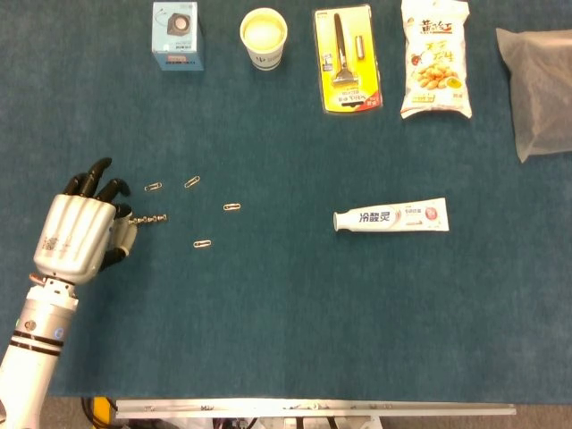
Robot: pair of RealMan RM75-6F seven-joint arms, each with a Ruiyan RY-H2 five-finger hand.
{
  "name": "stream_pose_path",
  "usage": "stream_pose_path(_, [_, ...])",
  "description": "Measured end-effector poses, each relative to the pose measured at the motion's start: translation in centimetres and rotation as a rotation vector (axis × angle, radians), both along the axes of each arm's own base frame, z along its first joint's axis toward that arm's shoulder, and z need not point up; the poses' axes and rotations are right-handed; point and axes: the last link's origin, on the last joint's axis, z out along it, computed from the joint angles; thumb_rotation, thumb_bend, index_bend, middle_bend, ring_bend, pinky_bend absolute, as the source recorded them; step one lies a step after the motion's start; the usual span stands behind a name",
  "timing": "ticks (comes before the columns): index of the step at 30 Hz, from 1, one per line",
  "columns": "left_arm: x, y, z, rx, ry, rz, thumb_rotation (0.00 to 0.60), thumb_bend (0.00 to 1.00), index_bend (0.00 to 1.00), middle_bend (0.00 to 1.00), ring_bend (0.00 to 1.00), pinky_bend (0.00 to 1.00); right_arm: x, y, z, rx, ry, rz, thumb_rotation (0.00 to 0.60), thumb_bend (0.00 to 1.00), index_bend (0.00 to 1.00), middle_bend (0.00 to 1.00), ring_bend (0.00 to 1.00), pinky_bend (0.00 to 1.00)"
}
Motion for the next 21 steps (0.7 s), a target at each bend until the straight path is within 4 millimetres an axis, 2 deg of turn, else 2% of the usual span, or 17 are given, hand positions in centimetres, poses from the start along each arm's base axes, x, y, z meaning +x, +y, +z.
stream_pose_path(3, [-0.6,0.2,-0.2,-0.061,0.026,0.056,0.600,0.29,0.56,0.18,0.03,0.18,-0.1,-0.1,-0.1,0.004,0.002,-0.004,0.600,0.33,0.25,0.16,0.14,0.33])
stream_pose_path(16, [-1.1,2.1,-1.1,-0.138,0.067,0.171,0.600,0.28,0.53,0.13,0.00,0.17,-0.3,-0.5,-0.5,0.022,0.005,-0.018,0.600,0.33,0.25,0.16,0.14,0.33])
stream_pose_path(21, [-0.8,3.3,-1.8,-0.135,0.073,0.175,0.600,0.23,0.51,0.12,0.00,0.16,-0.3,-0.5,-0.5,0.021,0.003,-0.018,0.600,0.33,0.25,0.17,0.14,0.33])
